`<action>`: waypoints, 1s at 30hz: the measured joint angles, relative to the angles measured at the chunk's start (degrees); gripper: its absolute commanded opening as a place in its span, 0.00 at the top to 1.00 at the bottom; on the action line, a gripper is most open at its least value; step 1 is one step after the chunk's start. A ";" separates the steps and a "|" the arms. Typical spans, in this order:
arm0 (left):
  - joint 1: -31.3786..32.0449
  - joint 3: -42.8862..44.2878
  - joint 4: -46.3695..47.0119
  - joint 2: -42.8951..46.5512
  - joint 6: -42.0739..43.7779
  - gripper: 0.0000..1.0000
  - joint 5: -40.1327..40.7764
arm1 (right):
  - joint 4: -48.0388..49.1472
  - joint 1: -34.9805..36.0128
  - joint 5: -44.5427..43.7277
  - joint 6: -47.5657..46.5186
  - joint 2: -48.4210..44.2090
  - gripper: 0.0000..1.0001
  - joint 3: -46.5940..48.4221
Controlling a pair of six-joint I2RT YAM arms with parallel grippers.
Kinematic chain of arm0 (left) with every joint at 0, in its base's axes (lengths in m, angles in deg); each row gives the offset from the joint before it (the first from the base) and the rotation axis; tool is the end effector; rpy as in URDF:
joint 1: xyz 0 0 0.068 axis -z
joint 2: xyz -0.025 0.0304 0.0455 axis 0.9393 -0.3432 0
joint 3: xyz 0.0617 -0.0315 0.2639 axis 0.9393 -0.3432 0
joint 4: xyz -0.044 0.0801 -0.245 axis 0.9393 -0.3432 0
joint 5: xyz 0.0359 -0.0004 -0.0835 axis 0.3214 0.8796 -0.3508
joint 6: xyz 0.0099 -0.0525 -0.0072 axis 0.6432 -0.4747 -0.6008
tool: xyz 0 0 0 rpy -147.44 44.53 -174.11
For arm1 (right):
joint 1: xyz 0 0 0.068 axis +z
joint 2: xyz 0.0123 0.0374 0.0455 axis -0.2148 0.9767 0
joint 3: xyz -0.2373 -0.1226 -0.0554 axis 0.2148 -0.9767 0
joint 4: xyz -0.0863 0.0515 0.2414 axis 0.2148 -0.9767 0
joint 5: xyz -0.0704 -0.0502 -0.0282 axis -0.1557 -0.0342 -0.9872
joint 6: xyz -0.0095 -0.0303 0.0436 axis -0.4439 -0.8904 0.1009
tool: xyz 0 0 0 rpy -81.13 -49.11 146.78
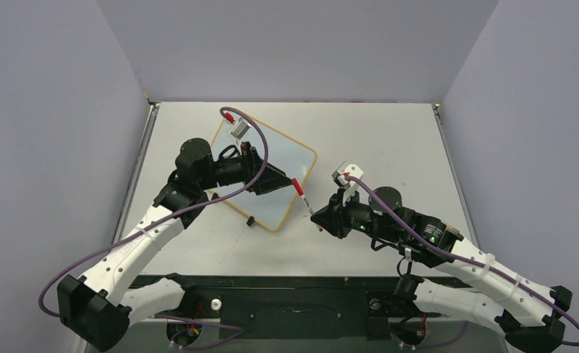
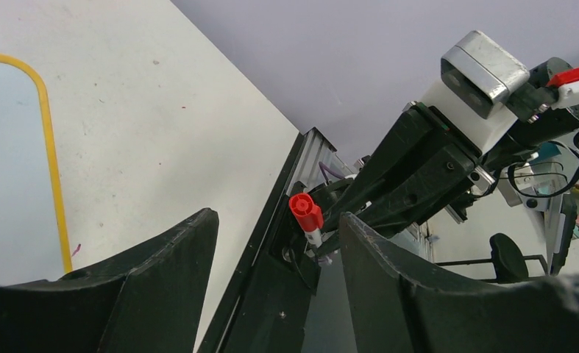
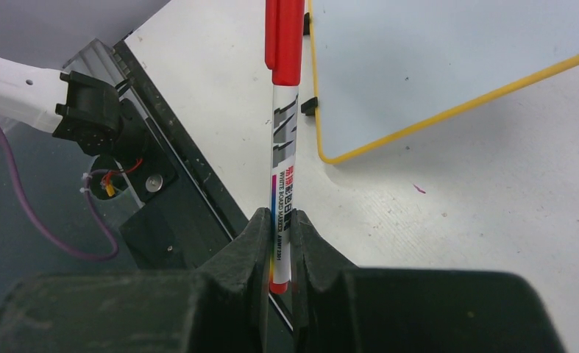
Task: Write a sentence on the whiteboard
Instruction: Open the whiteboard marker at the center of the board.
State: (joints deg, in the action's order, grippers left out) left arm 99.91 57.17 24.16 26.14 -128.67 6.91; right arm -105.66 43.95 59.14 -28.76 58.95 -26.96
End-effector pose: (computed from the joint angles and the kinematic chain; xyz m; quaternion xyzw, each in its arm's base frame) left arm 0.2012 -0.1441 0.3725 0.1852 0.6966 -0.5898 0.3641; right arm 0.0938 0.1504 0.3576 -0.3028 0.7639 0.3937 0.4120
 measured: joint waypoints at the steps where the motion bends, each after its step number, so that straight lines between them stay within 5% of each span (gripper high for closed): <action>1: 0.17 0.00 -0.02 -0.20 0.04 0.41 0.31 | 0.11 0.00 0.13 -0.11 0.07 1.00 0.02; 8: 3.02 0.00 0.20 -1.77 0.04 0.42 2.05 | 0.92 0.37 0.92 -0.37 1.77 1.00 0.37; 18: 5.51 0.07 0.04 -3.43 1.11 0.56 3.26 | 0.92 0.72 1.11 -1.07 1.92 1.00 0.72; 19: 5.57 0.07 0.11 -3.43 1.16 0.58 3.41 | 0.92 0.74 1.18 -1.25 1.97 1.00 0.72; 22: 5.73 0.07 0.11 -3.45 1.07 0.89 3.72 | 0.83 0.74 1.36 -1.84 2.38 1.00 0.90; 24: 5.90 0.07 0.24 -3.45 0.98 1.00 3.48 | 0.63 0.74 1.22 -2.05 2.60 1.00 0.96; 28: 6.64 0.09 0.70 -3.45 -0.04 1.00 2.67 | -0.72 0.83 0.48 -3.10 2.58 1.00 0.96; 30: 6.67 0.09 0.72 -3.45 -0.04 1.00 2.71 | -0.70 0.98 -0.04 -3.15 2.58 0.76 0.96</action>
State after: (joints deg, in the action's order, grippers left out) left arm 106.57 57.26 24.88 22.69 -128.72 9.62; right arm -106.35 44.94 59.10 -31.91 61.53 -25.99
